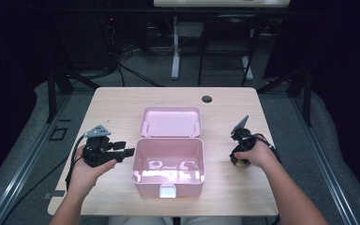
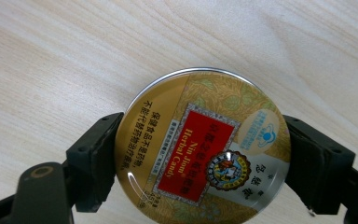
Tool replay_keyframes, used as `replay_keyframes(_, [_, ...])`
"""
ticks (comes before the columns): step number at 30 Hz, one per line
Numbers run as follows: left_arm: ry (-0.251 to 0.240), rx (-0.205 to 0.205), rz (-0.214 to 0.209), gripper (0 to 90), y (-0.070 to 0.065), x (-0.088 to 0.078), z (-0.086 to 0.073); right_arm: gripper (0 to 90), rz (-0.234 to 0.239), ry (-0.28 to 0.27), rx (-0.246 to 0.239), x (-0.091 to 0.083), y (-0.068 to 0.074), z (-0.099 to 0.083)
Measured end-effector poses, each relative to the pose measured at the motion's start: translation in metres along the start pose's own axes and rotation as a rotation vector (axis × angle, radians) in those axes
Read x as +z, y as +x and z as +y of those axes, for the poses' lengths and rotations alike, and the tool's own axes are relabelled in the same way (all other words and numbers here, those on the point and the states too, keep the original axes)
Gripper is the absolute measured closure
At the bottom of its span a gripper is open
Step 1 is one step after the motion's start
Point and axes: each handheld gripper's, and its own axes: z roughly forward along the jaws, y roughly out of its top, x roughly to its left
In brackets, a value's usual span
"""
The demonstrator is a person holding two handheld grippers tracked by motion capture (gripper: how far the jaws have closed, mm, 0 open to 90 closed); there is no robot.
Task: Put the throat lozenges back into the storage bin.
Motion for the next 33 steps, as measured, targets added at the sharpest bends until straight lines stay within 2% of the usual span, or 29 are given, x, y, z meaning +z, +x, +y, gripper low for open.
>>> replay_keyframes(13, [-0.004,-0.003,-0.001,47.7,0.001,-0.002,0.000,19.9,-0.011,-0.009,-0.033,-0.020,0.005,0.000])
replay_keyframes(16, [-0.006,-0.005,-0.001,47.7,0.001,-0.002,0.000,19.9,-0.007,-0.027,-0.039,-0.024,0.007,0.000])
replay_keyframes(17, [-0.006,-0.002,-0.001,47.7,0.001,-0.002,0.000,19.9,-0.003,-0.018,-0.050,-0.027,0.008,0.001])
replay_keyframes(18, [-0.005,-0.003,-0.002,47.7,0.001,-0.002,0.000,19.9,0.004,-0.018,-0.040,-0.029,0.010,0.001])
replay_keyframes(26, [-0.007,-0.002,-0.003,47.7,0.001,-0.003,0.000,19.9,0.007,-0.038,-0.119,-0.044,0.020,0.003])
replay_keyframes(33, [-0.008,-0.007,-0.002,47.7,0.002,-0.003,0.000,19.9,0.019,-0.045,-0.157,-0.060,0.029,0.004])
